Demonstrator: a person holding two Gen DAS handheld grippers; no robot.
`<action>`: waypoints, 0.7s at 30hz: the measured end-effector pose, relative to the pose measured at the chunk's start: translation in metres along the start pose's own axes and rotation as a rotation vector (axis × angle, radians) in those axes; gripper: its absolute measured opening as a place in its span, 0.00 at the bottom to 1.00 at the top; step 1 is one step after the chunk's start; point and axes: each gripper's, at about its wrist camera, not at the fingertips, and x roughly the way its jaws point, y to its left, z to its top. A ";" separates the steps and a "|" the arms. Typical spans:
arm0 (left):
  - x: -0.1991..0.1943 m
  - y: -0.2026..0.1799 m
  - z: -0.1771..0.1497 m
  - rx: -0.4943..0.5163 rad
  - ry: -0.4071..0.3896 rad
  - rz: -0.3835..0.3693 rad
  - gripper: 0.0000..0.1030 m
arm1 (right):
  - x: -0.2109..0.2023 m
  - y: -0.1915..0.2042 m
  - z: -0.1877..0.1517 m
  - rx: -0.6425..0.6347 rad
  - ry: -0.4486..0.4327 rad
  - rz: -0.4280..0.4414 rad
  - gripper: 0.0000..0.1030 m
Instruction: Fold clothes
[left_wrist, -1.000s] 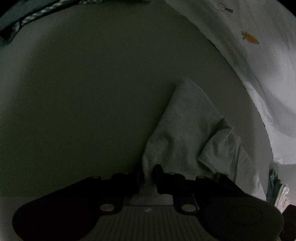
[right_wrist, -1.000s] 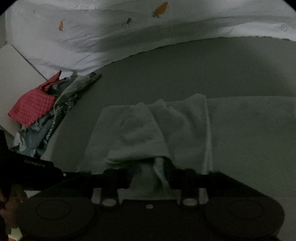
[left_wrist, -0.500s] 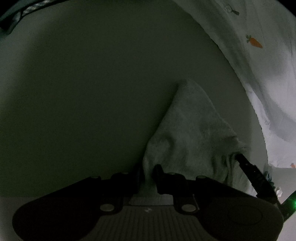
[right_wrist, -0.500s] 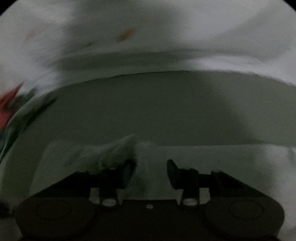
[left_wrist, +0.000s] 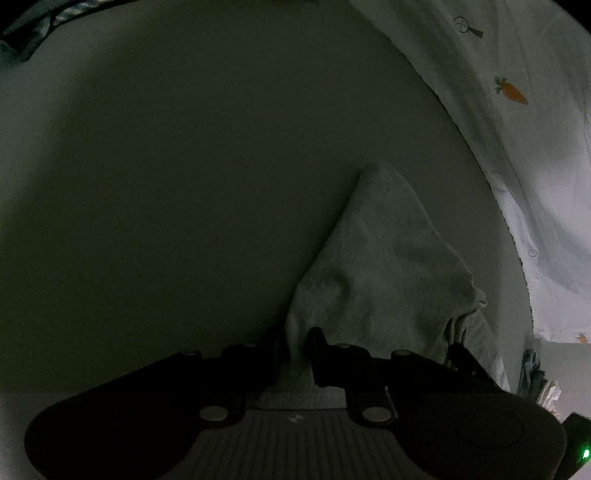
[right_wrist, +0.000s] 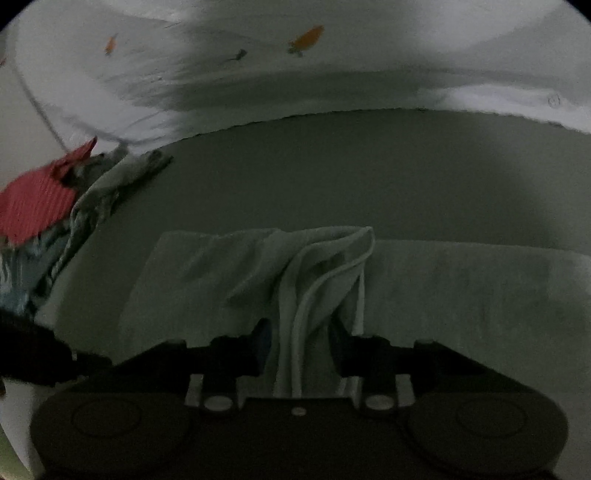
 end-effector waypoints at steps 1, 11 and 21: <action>0.000 0.000 0.000 -0.002 -0.001 0.000 0.19 | 0.001 -0.002 -0.003 -0.006 0.015 -0.004 0.30; -0.003 0.001 -0.004 0.008 -0.023 -0.002 0.19 | -0.025 -0.041 -0.022 0.197 0.053 -0.110 0.02; -0.005 -0.004 -0.015 0.070 -0.068 0.015 0.11 | -0.046 -0.060 -0.026 0.314 0.014 -0.116 0.35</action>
